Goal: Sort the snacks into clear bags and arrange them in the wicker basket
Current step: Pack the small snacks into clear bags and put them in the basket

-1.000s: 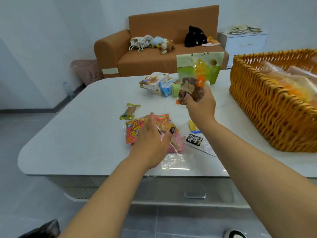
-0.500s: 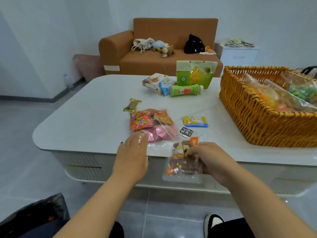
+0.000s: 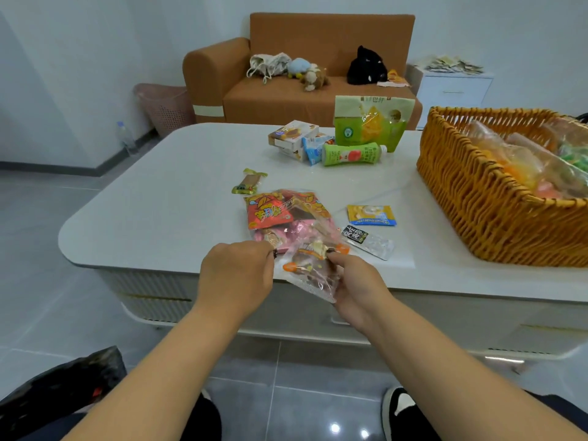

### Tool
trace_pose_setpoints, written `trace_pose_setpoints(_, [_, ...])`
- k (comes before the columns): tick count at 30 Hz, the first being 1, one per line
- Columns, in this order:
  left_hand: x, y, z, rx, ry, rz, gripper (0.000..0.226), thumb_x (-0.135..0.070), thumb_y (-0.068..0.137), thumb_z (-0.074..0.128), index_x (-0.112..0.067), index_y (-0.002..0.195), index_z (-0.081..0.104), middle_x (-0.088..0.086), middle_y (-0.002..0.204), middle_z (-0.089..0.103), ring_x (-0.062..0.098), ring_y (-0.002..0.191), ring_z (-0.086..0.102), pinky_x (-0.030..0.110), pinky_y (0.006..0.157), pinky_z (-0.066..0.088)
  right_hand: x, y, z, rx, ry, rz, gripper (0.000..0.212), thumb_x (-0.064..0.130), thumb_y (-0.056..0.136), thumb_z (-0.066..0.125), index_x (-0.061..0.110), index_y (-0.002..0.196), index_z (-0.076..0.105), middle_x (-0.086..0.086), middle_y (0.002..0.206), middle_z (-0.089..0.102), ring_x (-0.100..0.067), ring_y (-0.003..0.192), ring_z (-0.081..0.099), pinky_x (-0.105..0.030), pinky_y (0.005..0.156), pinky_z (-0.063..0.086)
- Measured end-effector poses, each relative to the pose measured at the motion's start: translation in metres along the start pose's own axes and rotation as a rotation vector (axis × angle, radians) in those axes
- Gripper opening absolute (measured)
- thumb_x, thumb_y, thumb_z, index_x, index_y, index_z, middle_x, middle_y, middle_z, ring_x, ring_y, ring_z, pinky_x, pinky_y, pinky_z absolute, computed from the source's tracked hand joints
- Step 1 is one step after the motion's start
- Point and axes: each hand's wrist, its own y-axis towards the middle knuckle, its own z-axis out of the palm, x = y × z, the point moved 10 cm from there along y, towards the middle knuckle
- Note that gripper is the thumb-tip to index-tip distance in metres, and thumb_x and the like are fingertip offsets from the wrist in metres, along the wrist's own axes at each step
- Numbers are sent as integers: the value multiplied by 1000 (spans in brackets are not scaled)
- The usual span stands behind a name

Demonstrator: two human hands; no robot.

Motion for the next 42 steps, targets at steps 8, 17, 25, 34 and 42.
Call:
trace_pose_setpoints(8, [2, 1, 0, 16, 43, 50, 14, -14, 74, 66, -15, 60, 67, 2, 48, 58, 29, 38, 50, 25, 41, 30, -6, 14, 23, -4, 139, -14, 15, -4, 92, 49, 3, 92, 62, -10, 78, 66, -18, 67, 63, -28, 61, 52])
trace_pose_setpoints(17, [-20, 1, 7, 39, -2, 105, 9, -14, 68, 73, -17, 62, 67, 3, 50, 59, 30, 41, 53, 25, 43, 35, -11, 24, 32, -120, -5, -20, 12, -12, 82, 60, -1, 81, 60, -12, 70, 63, -11, 42, 62, -18, 41, 50])
trace_pose_setpoints(25, [-7, 4, -5, -20, -90, 3, 14, -24, 75, 60, -22, 64, 68, -2, 52, 61, 26, 42, 55, 24, 42, 28, 2, 39, 51, 35, -357, 38, 29, -1, 99, 40, 3, 75, 55, -1, 39, 58, -6, 34, 57, -13, 38, 46])
trace_pose_setpoints(34, [0, 2, 7, 53, -102, -17, 20, -28, 78, 56, -21, 63, 67, -2, 51, 61, 26, 43, 55, 26, 41, 36, -4, 43, 54, 180, -647, 122, 27, 12, 101, 44, 0, 81, 58, -3, 46, 63, -7, 39, 60, -13, 38, 47])
trace_pose_setpoints(42, [8, -3, 17, 183, -167, -82, 24, -35, 91, 53, -26, 85, 74, -5, 74, 72, 26, 69, 66, 33, 57, 51, 34, -15, 14, 496, -1334, 311, 26, 18, 96, 52, 2, 85, 69, -12, 75, 73, -18, 60, 69, -20, 49, 51])
